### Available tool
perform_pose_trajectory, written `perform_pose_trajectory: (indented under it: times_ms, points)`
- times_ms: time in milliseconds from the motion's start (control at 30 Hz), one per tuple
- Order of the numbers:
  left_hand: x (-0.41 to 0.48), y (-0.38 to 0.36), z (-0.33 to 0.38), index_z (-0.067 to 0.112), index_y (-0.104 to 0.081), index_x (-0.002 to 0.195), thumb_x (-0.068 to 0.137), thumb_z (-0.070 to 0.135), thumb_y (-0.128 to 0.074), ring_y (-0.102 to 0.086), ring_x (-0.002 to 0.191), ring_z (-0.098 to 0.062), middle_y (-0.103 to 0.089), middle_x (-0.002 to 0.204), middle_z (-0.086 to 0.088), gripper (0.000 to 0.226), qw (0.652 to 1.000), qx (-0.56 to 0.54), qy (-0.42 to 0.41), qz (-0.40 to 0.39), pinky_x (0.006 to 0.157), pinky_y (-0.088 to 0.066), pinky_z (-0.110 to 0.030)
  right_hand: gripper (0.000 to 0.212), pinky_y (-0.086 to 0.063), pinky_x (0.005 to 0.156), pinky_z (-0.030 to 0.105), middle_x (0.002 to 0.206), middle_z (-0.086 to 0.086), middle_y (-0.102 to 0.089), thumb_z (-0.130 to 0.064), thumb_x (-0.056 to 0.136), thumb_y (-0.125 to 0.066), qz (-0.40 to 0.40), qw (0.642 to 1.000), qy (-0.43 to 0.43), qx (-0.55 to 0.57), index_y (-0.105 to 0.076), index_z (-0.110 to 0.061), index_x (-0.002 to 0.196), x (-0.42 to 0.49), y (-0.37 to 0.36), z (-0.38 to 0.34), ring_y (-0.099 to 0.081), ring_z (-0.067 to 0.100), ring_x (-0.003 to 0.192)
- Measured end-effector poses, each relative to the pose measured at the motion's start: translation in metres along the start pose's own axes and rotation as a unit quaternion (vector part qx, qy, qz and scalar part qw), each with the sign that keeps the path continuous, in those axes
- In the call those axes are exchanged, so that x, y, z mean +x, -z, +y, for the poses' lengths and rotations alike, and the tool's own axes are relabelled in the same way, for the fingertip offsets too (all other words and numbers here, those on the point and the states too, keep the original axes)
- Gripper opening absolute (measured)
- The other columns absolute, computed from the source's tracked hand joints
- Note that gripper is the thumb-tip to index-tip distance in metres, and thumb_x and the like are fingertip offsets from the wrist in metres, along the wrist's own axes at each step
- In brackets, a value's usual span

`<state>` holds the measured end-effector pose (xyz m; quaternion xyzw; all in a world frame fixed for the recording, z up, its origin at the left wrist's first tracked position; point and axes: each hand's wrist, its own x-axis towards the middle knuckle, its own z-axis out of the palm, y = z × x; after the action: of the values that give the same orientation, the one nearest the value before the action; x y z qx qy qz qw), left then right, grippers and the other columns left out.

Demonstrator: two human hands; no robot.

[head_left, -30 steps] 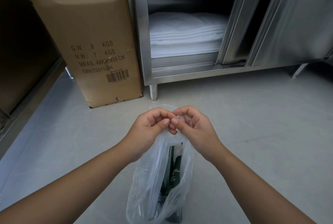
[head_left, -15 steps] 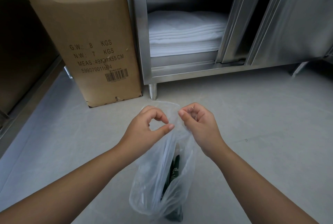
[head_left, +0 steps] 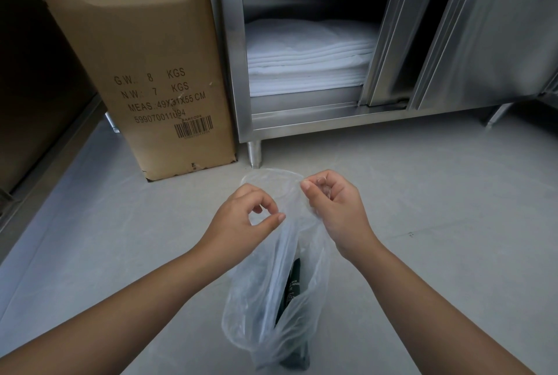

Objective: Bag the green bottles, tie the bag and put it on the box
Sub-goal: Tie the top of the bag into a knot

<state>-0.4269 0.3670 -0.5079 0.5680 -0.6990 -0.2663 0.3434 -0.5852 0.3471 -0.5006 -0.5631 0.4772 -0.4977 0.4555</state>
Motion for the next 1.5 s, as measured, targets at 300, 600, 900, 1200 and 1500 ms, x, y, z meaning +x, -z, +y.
perform_pose_trajectory:
  times_ms: [300,600,900,1200,1500]
  points:
    - [-0.002,-0.002,0.006,0.020,-0.056,0.076,0.083,0.027,-0.057,-0.048,0.114,-0.001,-0.057,0.115,0.018,0.010,0.985,-0.122,-0.118,-0.012,0.091,-0.033,-0.007,0.011,-0.036,0.050,0.010,0.047,-0.018,-0.053,-0.008,0.086,-0.057,-0.064,0.997,0.008,0.032,-0.061,-0.014,0.077,0.001,0.005,-0.001,-0.045,-0.002,0.047]
    - [0.001,-0.011,0.008,0.022,-0.053,0.076,0.084,0.026,-0.053,-0.062,0.103,-0.017,-0.071,0.103,0.004,0.009,0.954,-0.283,-0.097,0.011,0.090,-0.045,-0.028,0.011,-0.038,0.051,0.006,0.049,-0.019,-0.058,0.000,0.084,-0.057,-0.124,0.991,0.005,0.045,-0.061,0.004,0.093,0.001,0.011,0.002,-0.050,-0.006,0.049]
    - [0.002,-0.017,0.009,0.009,-0.048,0.079,0.091,0.006,-0.045,-0.068,0.067,-0.018,-0.058,0.062,0.005,0.013,0.953,-0.298,-0.052,0.017,0.070,-0.051,-0.024,0.034,-0.038,0.064,0.016,0.058,-0.011,-0.049,-0.017,0.081,-0.038,-0.148,0.983,-0.040,0.101,-0.065,-0.015,0.101,0.003,0.015,0.007,-0.044,0.004,0.058]
    - [0.001,-0.017,0.011,0.008,-0.054,0.079,0.090,-0.005,-0.042,-0.043,0.051,-0.005,-0.051,0.059,0.009,0.020,0.945,-0.325,0.004,-0.032,0.056,-0.041,-0.016,0.027,-0.044,0.058,0.010,0.065,-0.006,-0.064,0.005,0.087,-0.049,-0.113,0.988,-0.024,0.103,-0.063,-0.007,0.107,-0.004,0.013,0.005,-0.058,0.001,0.061]
    - [-0.002,-0.008,0.011,0.011,-0.067,0.076,0.083,-0.008,-0.052,-0.057,0.059,-0.006,-0.064,0.058,0.005,0.024,0.938,-0.344,0.042,-0.026,0.068,-0.049,-0.018,0.014,-0.049,0.057,0.015,0.060,-0.002,-0.071,0.006,0.078,-0.062,-0.048,0.985,-0.060,0.152,-0.057,-0.008,0.076,-0.006,0.007,0.004,-0.065,0.008,0.058]
